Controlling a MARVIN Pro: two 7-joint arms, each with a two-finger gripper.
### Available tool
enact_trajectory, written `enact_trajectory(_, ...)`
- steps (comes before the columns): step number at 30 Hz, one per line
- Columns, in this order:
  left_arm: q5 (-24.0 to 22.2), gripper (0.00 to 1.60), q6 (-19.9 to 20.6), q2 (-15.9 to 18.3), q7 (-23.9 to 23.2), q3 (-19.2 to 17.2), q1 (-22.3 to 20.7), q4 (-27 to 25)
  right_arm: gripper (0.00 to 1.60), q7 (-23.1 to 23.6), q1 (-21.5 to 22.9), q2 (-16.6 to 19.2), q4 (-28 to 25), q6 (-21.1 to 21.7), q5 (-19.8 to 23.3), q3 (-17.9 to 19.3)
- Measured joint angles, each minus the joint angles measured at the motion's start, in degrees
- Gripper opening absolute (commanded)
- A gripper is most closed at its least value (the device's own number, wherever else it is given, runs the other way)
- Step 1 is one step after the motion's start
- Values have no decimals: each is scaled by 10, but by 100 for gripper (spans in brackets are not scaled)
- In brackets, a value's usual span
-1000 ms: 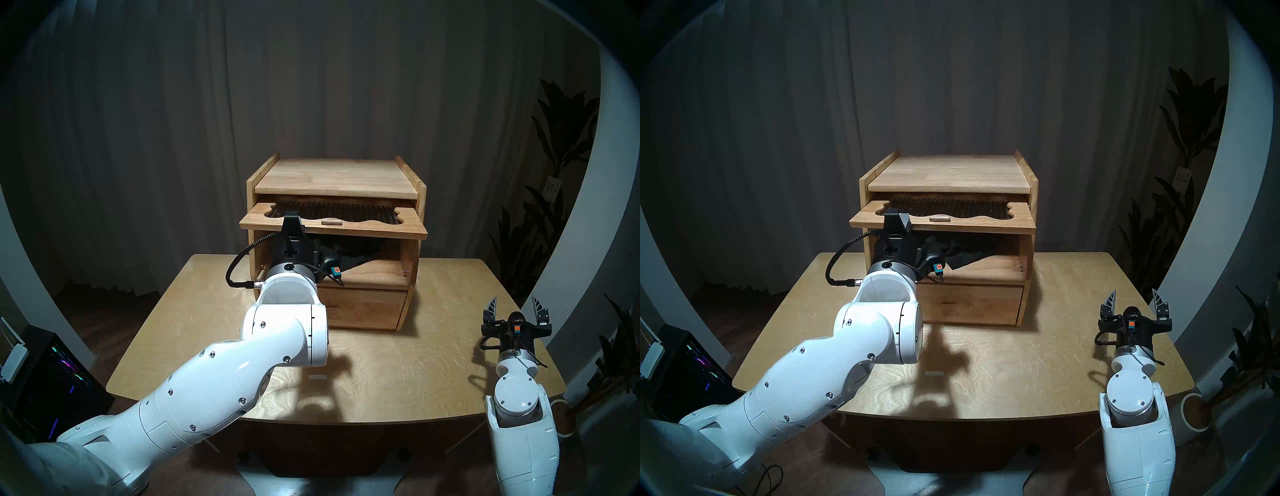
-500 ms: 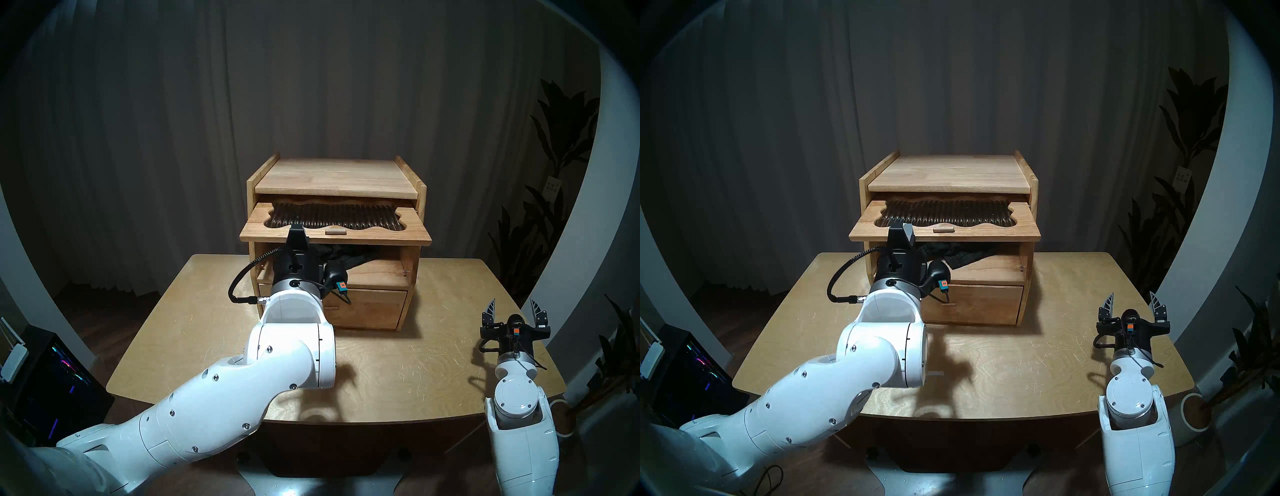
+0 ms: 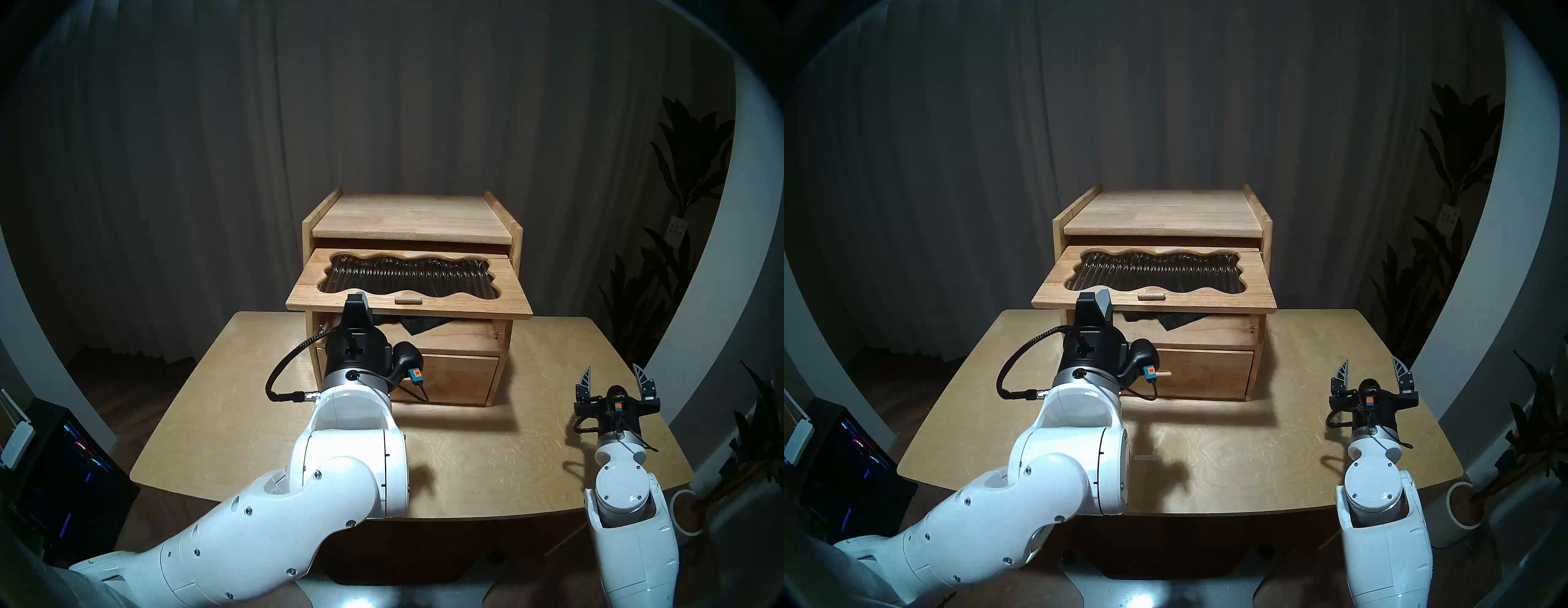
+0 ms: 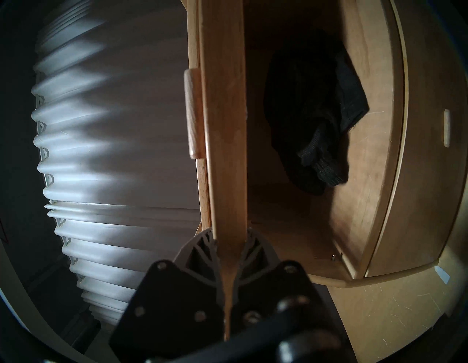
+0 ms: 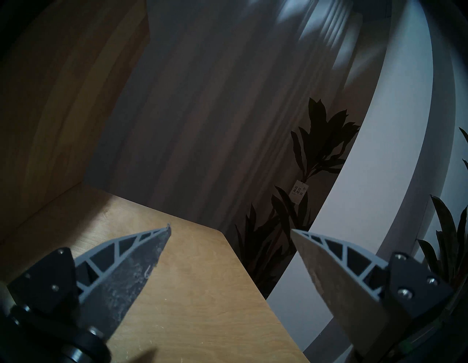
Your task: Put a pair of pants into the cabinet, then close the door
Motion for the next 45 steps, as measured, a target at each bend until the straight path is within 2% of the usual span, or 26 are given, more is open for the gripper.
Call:
enact_trajectory(4,-7,0,-2,6,7,29,-10,-1,160,1,2,2,4,0,-1,-1)
enact_trajectory(5,-5,50,-4,7,15,41,-15,1,160,2,4,2,6,0,-1,-2)
enact_trajectory(6,-1,50,-7,8,20,48,-18,1,160,3,5,3,7,0,-1,-3)
enact_trajectory(7,2,160,-9,9,25,54,-21,1,160,3,6,3,9,0,-1,-4)
enact_trajectory(11,42,160,-30,12,58,90,-40,-5,160,9,12,5,13,0,-2,-13)
enact_trajectory(15,83,160,-45,19,86,109,-57,-17,160,15,18,5,17,0,-2,-23)
enact_trajectory(22,192,160,-67,41,156,136,-92,-38,160,27,31,0,32,0,-2,-50)
enact_trajectory(30,313,160,-59,60,231,157,-106,-27,160,31,55,-1,51,-3,-3,-60)
enact_trajectory(33,346,160,-51,63,237,154,-106,-16,160,30,65,4,54,-4,-6,-57)
enact_trajectory(36,355,160,-36,68,237,140,-109,5,160,30,75,11,54,-4,-8,-51)
enact_trajectory(40,346,160,-20,74,218,112,-121,20,160,30,86,19,52,-4,-11,-41)
enact_trajectory(45,277,160,-9,78,165,53,-140,23,160,29,102,34,45,-5,-15,-23)
